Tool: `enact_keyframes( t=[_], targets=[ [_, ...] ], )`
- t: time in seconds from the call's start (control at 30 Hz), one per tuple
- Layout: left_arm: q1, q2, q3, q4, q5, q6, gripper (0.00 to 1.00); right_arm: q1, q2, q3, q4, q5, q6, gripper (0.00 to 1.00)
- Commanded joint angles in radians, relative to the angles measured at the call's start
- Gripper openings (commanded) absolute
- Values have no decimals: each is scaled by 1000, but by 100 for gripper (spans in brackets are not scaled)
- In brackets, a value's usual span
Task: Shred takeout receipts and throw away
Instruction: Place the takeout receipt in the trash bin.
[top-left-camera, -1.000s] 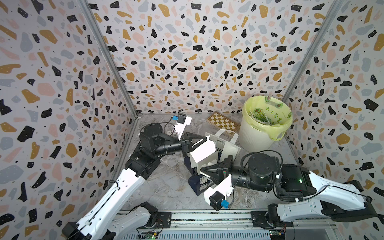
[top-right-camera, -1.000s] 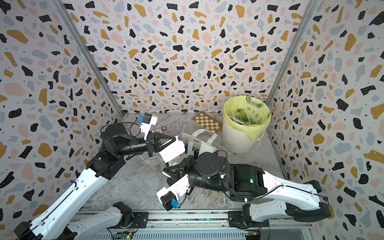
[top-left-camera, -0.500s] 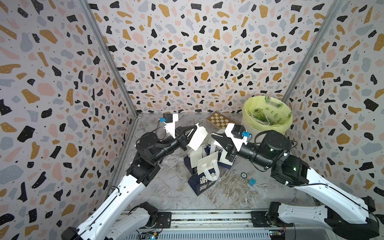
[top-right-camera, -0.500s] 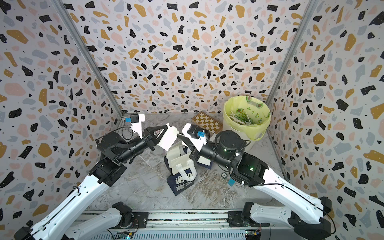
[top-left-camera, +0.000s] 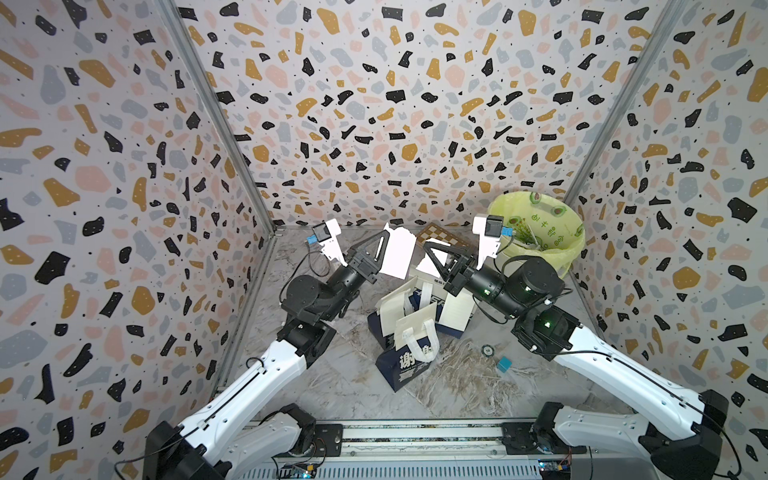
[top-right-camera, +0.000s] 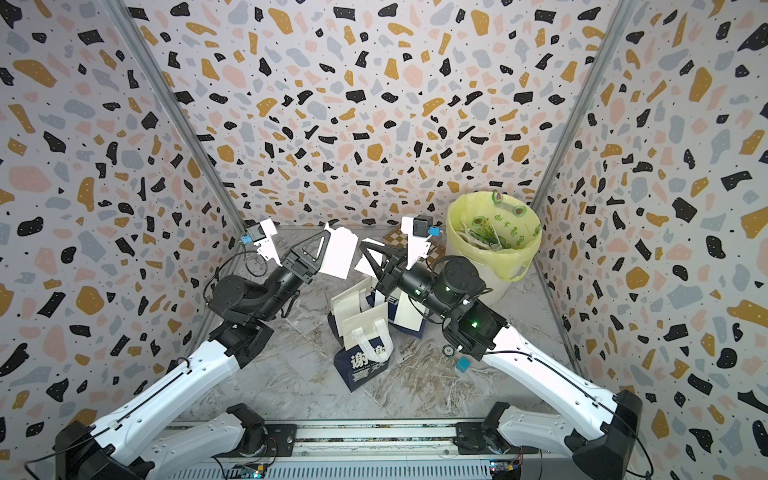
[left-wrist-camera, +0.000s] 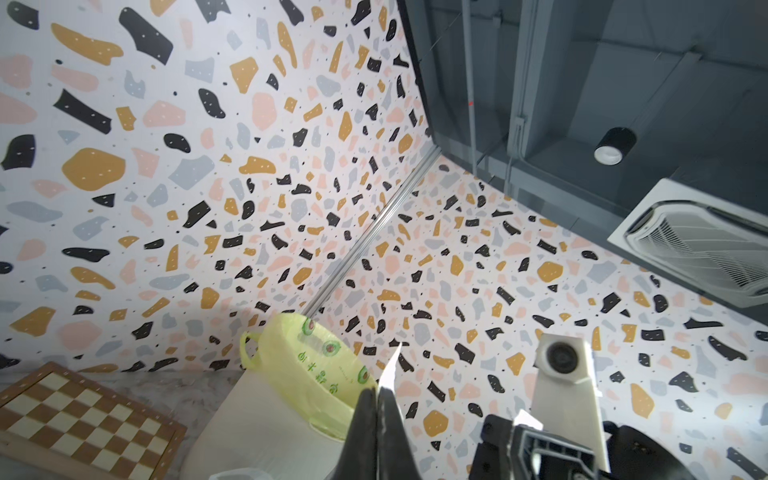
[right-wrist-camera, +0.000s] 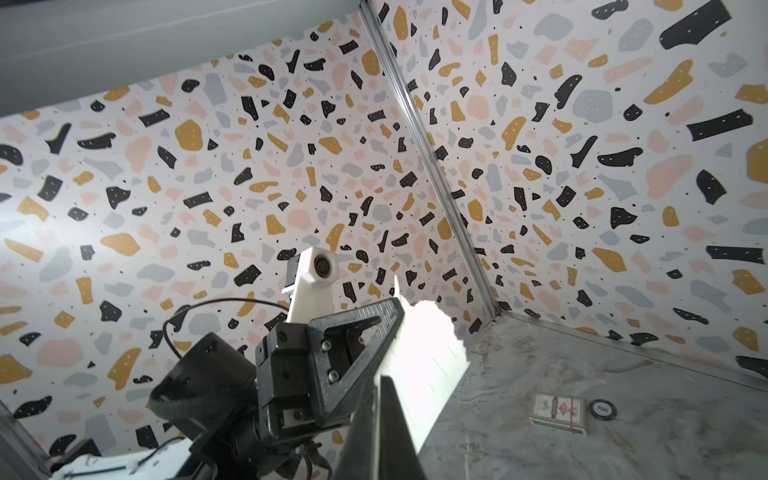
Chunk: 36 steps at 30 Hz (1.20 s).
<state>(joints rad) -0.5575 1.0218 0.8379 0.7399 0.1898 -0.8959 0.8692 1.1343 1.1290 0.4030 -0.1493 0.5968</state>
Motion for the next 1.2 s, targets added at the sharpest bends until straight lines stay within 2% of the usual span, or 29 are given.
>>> enact_keyframes(
  t=[0.0, 0.1, 0.23, 0.37, 0.53, 0.63, 0.73, 0.8, 1.0, 1.17],
  targets=[
    [-7, -4, 7, 160, -20, -33, 0, -9, 7, 42, 123, 1, 82, 0],
    [-7, -10, 11, 141, -13, -24, 0, -19, 10, 58, 103, -8, 69, 0],
    [-8, -29, 22, 55, 5, 44, 0, -111, 18, 168, -170, -11, 24, 0],
    [-7, -49, 31, -11, 16, 101, 0, -265, 36, 259, -409, -13, 5, 0],
    [-8, -67, 41, -57, 40, 138, 0, -515, 68, 326, -622, 97, -97, 0],
    [-7, -82, 31, -68, 39, 151, 0, -663, 112, 328, -661, 166, -149, 0],
    [-7, -87, 22, -69, 37, 150, 0, -770, 185, 331, -653, 181, -156, 0],
    [-7, -88, 24, -74, 45, 151, 0, -806, 256, 358, -650, 176, -164, 0],
    [-7, -96, 35, -111, 62, 154, 0, -829, 450, 491, -722, 240, -269, 0],
    [-8, -102, 26, -115, 57, 157, 0, -835, 502, 526, -744, 255, -299, 0]
  ],
)
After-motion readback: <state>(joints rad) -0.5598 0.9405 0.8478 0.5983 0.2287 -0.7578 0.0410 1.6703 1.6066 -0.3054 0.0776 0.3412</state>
